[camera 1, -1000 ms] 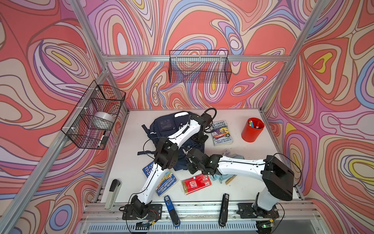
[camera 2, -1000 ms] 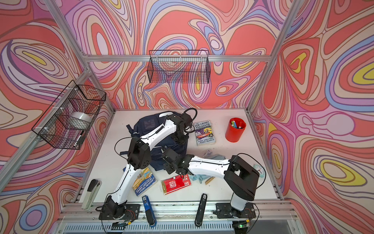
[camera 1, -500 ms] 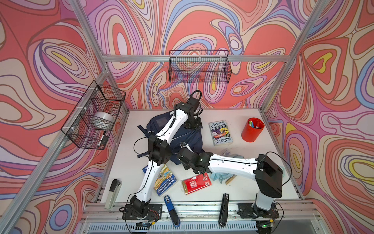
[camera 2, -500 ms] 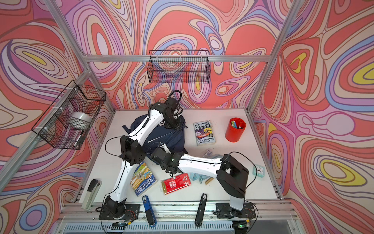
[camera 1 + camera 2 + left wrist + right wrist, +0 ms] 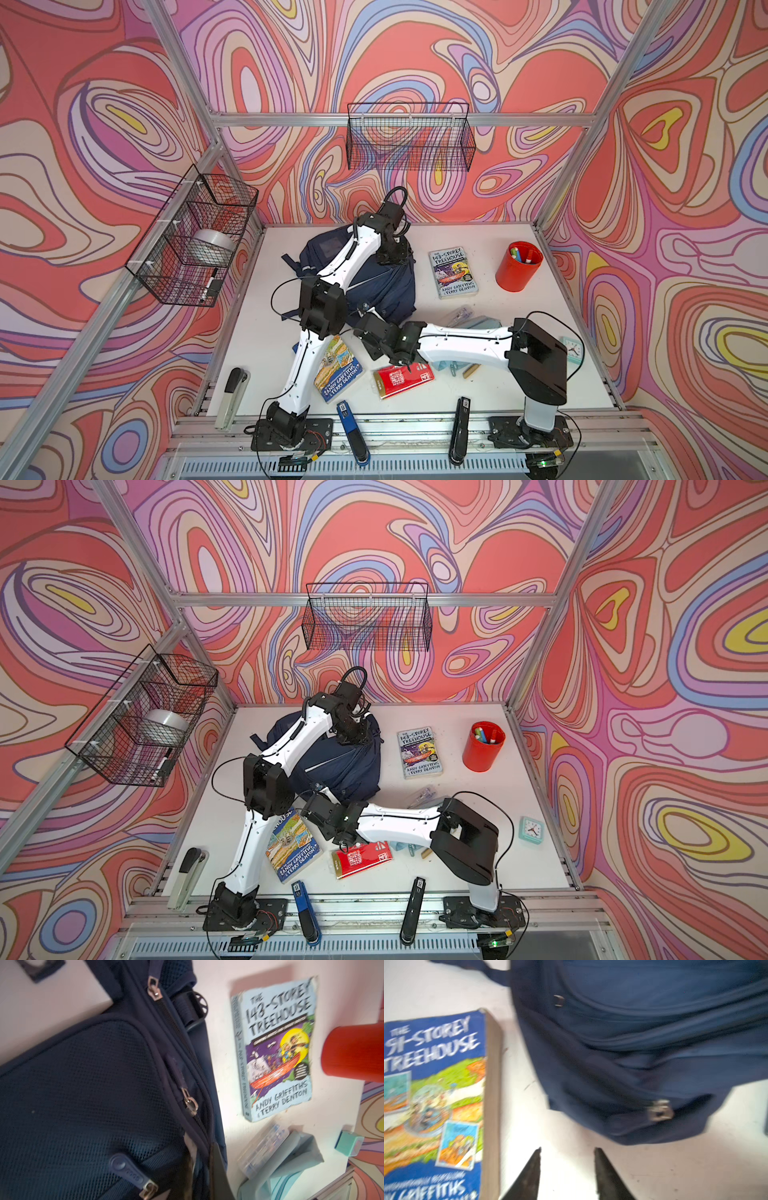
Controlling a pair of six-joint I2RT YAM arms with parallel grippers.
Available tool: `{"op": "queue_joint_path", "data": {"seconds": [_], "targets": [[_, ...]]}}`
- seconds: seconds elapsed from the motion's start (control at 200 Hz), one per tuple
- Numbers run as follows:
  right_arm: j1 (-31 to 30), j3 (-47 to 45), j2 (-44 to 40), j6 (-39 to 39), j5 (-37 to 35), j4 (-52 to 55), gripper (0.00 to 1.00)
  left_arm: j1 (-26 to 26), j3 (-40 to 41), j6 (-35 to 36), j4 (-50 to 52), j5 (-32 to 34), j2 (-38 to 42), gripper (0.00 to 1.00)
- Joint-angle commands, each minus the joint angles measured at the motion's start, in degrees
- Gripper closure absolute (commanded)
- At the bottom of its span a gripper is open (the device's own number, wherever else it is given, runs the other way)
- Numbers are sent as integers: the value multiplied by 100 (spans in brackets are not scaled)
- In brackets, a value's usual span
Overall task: Pack books, pencil case, and school supplies into a backpack
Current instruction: Unzip the student bag at the center of the table.
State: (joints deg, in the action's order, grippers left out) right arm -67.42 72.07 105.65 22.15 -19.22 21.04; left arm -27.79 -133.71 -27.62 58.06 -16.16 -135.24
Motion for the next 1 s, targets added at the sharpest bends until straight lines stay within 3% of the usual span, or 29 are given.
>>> {"op": "queue_joint_path", "data": {"seconds": [0.0, 0.085, 0.15, 0.18, 0.24, 0.326, 0.361, 0.481, 0.561, 0.606, 0.651, 0.726, 0.806, 0.861, 0.992], "targets": [[-112, -539, -757, -472, 758, -1028, 27, -7, 849, -28, -1411, -326, 814, 65], [84, -1061, -1443, -604, 928, -1236, 24, -15, 1170, 58, -1614, -79, 1208, 42], [545, -1545, -2141, -482, 1444, -1511, 25, -3, 1083, 158, -1542, 112, 1381, 28], [849, -1755, -2441, -397, 1764, -1651, 25, 10, 1002, 176, -1478, 168, 1439, 23], [1461, -2037, -2870, -233, 2060, -1744, 16, 45, 892, 173, -1366, 284, 1574, 13], [2160, -1966, -3007, -661, 2238, -1433, 13, 119, 941, 108, -1356, 357, 1892, 2], [2326, -1830, -2930, -916, 2157, -1246, 5, 125, 1037, 102, -1397, 460, 2086, 0], [2668, -1484, -2474, -2059, 2031, -1133, 2, 230, 1737, -118, -1639, 581, 2917, 0], [3107, -1279, -2189, -2713, 2326, -1192, 2, 376, 2776, -506, -2129, 362, 3638, 1], [3500, -1127, -1992, -3024, 2952, -1189, 4, 380, 3455, -607, -2409, 417, 4078, 6], [3772, -857, -1758, -3361, 3459, -1039, 9, 382, 4060, -603, -2594, 371, 4470, 17], [3903, -338, -1363, -4251, 3851, -617, 17, 344, 4707, -471, -2396, 506, 4898, 25], [3912, 131, -971, -4826, 4081, -236, 20, 92, 5320, -267, -2262, 654, 5182, 47], [3911, 398, -714, -5250, 4335, 113, 31, -270, 5636, -64, -2186, 1091, 5310, 53], [3878, 575, -251, -5702, 4344, 323, 32, -973, 6157, -100, -2038, 1628, 5359, 55]]}}
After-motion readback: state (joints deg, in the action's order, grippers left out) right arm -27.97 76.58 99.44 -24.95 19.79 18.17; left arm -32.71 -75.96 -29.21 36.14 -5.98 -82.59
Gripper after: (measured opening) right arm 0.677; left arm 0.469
